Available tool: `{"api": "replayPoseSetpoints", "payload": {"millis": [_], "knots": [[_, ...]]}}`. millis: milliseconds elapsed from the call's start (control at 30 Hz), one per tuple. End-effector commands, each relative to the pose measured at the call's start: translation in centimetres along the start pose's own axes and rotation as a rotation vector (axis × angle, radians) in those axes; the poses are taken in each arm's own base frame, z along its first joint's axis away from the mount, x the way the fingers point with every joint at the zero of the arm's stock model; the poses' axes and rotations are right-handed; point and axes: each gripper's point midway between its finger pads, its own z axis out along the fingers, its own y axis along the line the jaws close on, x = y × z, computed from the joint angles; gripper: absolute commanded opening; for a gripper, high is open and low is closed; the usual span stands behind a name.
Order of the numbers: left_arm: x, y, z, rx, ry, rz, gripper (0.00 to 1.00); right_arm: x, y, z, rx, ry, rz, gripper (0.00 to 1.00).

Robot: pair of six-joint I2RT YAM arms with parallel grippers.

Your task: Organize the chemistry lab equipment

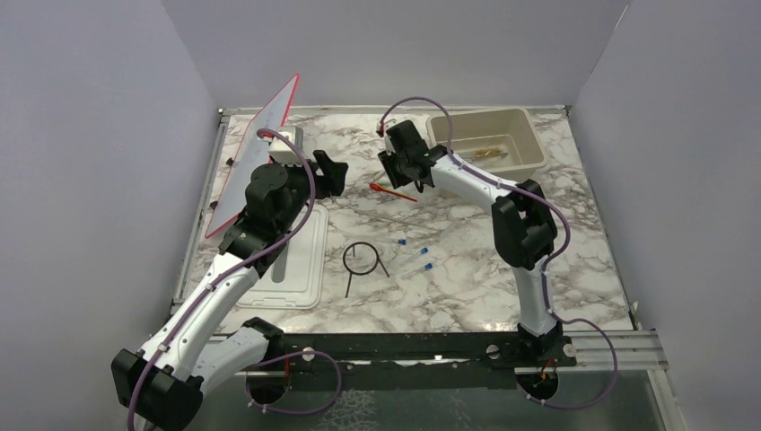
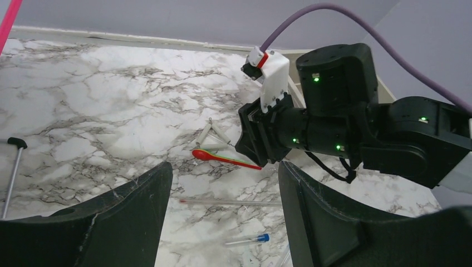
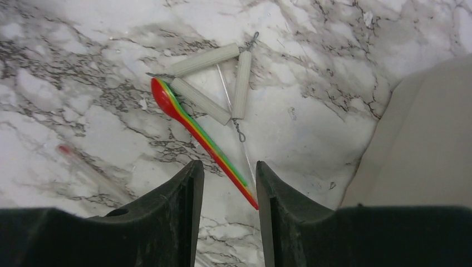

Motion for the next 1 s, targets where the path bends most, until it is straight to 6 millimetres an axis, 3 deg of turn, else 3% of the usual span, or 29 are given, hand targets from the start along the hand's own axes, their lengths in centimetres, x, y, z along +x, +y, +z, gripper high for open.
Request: {"api": "replayPoseSetpoints", "payload": {"millis": [0,300,567,733,967], "knots": [[-1.2,0.1,-0.3,-0.015,-0.029,0.009,0.73,1.2,-1.3,1.3,0.068,0.059,-0.032,0.44],[-0.3,0.4,0.2,-0.023,-0.006,0.015,0.73,3.7,-2.4,2.8,0.042,0.131,-0.087,0.37],[0.2,0.5,0.6,-0.024,0.007,0.014,0.73,5.9,-2.1,3.7,-0.031,0.205,-0.144,0.32],[0.2,0.5,0.7,-0.023,0.008,0.013,0.72,6.4,-2.5,4.0,-0.050,0.221,-0.142,0.31],[0.3,0.4,0.7,-0.022,0.010,0.013,0.73,8.5,-1.2,3.9,-0.172,0.292,-0.172,0.27]]}}
